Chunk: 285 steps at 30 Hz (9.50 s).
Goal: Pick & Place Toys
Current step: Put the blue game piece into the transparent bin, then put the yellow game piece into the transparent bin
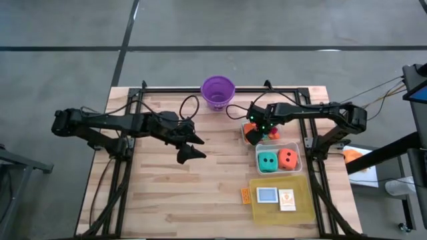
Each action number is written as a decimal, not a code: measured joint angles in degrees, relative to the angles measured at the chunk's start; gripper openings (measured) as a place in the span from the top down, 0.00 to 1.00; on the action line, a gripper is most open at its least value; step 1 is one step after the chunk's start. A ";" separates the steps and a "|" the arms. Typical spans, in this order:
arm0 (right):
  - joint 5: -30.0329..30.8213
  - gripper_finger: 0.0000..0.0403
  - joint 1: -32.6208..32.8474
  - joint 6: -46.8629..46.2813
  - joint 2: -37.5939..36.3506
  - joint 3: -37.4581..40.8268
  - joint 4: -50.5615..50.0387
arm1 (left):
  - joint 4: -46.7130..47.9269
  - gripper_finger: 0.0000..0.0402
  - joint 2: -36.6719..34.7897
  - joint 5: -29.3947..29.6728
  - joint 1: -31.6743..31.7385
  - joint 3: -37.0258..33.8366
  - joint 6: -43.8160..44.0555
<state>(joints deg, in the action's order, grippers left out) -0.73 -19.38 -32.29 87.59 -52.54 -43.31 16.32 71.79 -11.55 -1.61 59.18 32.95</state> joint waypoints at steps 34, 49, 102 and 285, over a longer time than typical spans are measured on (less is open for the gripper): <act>3.08 0.22 15.46 -13.47 -10.17 -11.21 -14.80 | 7.77 0.07 0.00 0.22 -5.52 0.00 -5.09; 4.42 0.22 38.07 -19.10 3.38 -32.95 -22.91 | 17.21 0.07 -2.41 -1.75 -5.97 0.00 -7.99; -4.27 0.22 46.30 16.25 33.55 -41.06 -20.42 | 28.52 0.07 -19.96 -1.05 -6.34 -10.78 -5.92; 4.04 0.30 40.96 5.41 25.20 -44.01 -17.82 | 28.50 0.07 -19.96 -0.90 -6.32 -10.78 -3.01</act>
<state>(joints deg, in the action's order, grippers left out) 3.31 21.59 -26.88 112.79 -96.55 -61.13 44.82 51.83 -12.45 -7.92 48.40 29.94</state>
